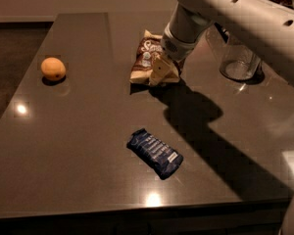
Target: Pick brown chip bag
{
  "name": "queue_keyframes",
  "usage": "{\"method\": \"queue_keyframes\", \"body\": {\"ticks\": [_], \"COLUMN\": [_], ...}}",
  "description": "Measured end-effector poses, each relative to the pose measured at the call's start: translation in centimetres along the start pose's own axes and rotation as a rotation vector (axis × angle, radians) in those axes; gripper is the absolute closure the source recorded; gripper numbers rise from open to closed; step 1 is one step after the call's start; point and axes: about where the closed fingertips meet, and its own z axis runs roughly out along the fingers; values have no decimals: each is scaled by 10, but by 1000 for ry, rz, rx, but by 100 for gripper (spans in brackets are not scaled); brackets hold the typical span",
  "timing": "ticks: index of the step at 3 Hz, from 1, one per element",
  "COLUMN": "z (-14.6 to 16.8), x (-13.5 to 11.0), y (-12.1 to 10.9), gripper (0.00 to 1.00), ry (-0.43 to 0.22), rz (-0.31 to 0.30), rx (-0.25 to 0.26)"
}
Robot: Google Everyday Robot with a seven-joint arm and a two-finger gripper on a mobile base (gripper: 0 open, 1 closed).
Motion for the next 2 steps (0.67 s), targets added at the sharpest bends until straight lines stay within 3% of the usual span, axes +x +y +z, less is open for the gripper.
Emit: {"method": "queue_keyframes", "body": {"ticks": [1,2], "z": [-8,-27], "x": [-3,-17], "y": [5,15], "gripper": [72,94], "ry": [-6,-52], "rz": [-34,-102], "rx": [-14,-45]}}
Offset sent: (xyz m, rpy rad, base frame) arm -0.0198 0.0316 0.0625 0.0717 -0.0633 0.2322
